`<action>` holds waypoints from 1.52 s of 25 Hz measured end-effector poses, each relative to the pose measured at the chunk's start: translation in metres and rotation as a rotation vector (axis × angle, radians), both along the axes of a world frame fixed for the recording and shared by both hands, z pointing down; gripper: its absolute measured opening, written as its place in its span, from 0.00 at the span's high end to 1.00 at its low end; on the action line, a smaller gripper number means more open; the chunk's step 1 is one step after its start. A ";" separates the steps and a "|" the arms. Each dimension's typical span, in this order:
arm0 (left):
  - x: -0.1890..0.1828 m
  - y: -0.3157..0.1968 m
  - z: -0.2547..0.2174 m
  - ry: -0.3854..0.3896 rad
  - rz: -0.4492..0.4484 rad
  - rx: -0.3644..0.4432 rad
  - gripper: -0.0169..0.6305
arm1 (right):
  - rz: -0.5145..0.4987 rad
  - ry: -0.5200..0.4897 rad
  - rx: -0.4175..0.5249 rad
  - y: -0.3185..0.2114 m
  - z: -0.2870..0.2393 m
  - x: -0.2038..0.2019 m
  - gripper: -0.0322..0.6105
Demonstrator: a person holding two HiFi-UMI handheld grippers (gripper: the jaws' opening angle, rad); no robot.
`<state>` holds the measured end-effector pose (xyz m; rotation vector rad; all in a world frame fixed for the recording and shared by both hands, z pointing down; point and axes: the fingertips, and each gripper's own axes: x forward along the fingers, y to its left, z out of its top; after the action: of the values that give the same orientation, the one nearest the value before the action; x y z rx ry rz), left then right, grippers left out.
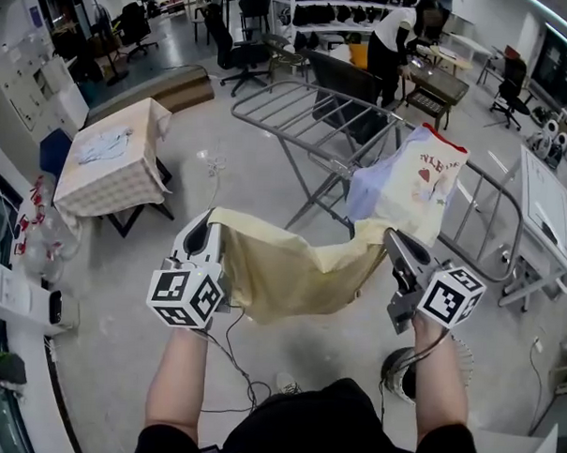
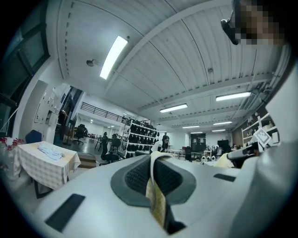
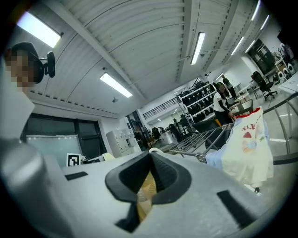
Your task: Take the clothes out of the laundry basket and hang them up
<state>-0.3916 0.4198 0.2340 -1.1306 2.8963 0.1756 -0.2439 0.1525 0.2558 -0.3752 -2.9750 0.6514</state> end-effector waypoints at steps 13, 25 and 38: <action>-0.120 0.043 0.019 0.040 -0.123 -0.037 0.96 | -0.113 0.008 0.005 0.024 0.010 -0.152 0.93; -0.247 0.000 0.001 0.014 -0.201 -0.054 0.96 | -0.236 -0.019 -0.024 -0.005 0.006 -0.285 0.93; -0.397 -0.070 -0.009 0.003 0.008 -0.029 0.96 | 0.025 -0.041 -0.020 -0.063 -0.013 -0.373 0.93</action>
<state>-0.7881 0.3501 0.2253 -1.1481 2.9068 0.1363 -0.6173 0.0896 0.2430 -0.3579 -3.0184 0.6854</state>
